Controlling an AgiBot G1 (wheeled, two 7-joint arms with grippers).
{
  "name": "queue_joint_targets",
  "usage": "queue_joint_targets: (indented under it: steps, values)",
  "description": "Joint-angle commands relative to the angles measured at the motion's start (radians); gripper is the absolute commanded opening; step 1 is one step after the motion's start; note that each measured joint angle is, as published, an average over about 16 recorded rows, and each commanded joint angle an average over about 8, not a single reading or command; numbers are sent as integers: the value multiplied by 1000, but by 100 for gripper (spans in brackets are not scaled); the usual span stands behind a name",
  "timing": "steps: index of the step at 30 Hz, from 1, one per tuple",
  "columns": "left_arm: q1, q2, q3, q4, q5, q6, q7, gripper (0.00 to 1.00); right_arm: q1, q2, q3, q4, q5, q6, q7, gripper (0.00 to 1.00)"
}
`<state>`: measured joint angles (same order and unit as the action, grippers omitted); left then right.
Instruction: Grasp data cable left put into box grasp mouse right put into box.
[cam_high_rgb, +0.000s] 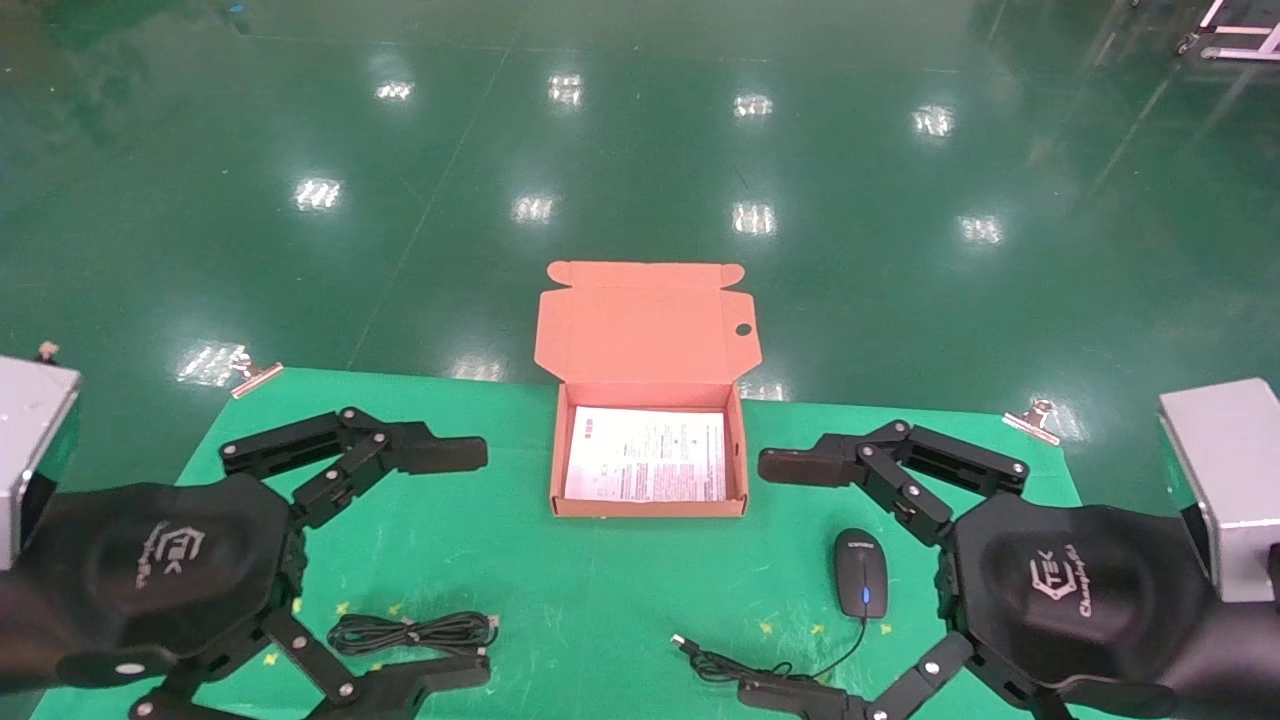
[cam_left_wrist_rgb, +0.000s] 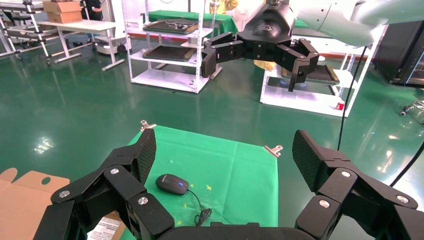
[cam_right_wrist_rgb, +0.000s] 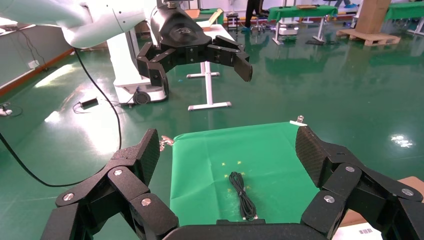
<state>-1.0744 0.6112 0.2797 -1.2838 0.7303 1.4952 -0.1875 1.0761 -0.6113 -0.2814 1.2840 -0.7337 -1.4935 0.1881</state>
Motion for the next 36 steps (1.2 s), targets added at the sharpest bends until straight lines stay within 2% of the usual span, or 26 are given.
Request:
queue_joint_targets:
  steps: [1,11,16,20,25,36]
  values:
    - [0,0,0,0,0,0,0,100,0,0,0,0,0,0,0,100]
    - [-2,-3,3,-1,9,-2,-2,100,2,1,1,-1,-3,2,-2,100]
    - [-17,-14,21,-6,57,-3,-11,100,20,9,-9,6,-46,5,-10,100]
    - [-56,-19,53,-22,154,-3,-8,100,58,23,-40,27,-136,-12,-21,100]
    - [-130,-6,108,-48,312,-2,4,100,136,24,-107,52,-299,-48,-55,100]
    - [-267,75,233,-65,663,-30,47,100,329,-42,-339,66,-678,-64,-180,100]
